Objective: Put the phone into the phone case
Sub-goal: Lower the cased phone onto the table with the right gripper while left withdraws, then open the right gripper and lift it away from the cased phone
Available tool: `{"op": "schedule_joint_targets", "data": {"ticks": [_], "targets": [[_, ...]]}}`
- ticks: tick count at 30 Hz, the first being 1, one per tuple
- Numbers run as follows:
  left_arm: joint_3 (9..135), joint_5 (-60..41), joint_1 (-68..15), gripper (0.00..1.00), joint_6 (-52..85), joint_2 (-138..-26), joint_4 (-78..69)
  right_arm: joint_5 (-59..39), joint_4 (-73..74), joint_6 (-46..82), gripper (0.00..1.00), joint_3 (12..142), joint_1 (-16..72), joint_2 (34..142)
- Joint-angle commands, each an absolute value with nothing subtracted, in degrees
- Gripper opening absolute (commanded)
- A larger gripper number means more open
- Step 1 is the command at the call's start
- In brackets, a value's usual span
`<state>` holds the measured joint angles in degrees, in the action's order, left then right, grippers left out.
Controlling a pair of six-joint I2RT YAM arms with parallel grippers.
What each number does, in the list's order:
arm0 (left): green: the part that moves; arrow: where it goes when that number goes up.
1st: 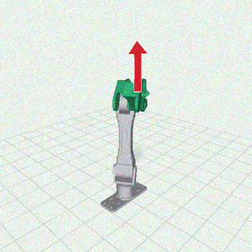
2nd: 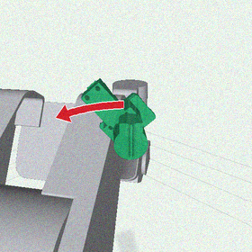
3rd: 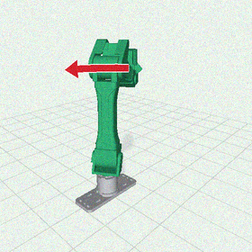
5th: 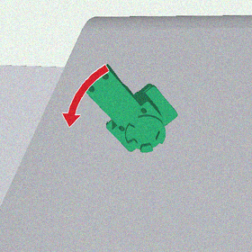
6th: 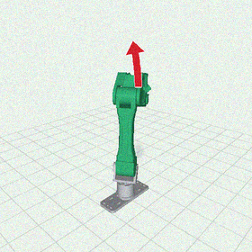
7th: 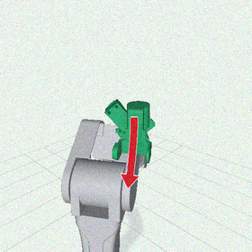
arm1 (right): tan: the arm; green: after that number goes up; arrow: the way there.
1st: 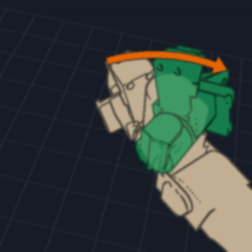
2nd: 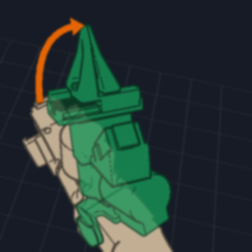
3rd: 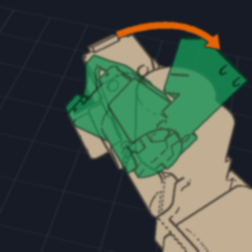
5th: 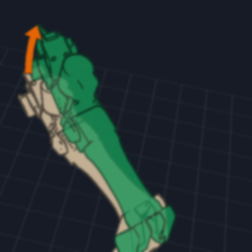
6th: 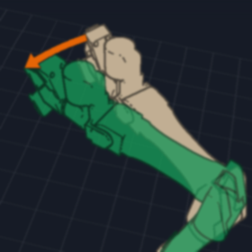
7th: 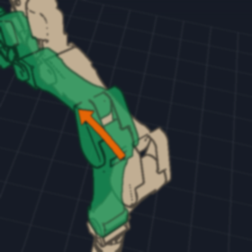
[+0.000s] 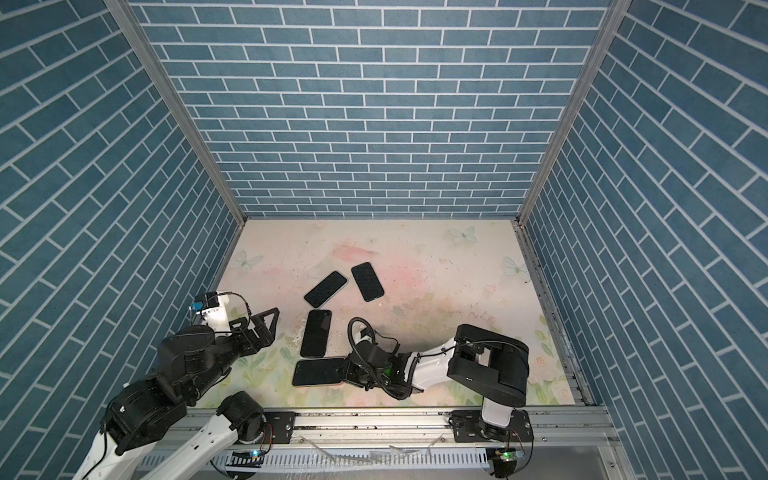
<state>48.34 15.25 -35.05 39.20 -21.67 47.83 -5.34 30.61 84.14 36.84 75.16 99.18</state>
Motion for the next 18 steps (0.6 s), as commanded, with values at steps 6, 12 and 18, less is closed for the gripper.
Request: {"op": "schedule_joint_targets", "data": {"ticks": [6,12,18], "targets": [[49.0,16.3,-34.9,1.0,39.5,-20.3,50.6,-3.0,26.0,84.4,0.39,36.5,75.5,97.9],[48.9,16.3,-34.9,1.0,39.7,-20.5,50.4,-2.0,22.3,82.6,0.43,36.9,75.6,96.2],[49.8,16.9,-34.9,0.99,39.0,-21.3,50.2,4.5,-4.6,71.1,0.59,45.4,75.5,88.7]]}}
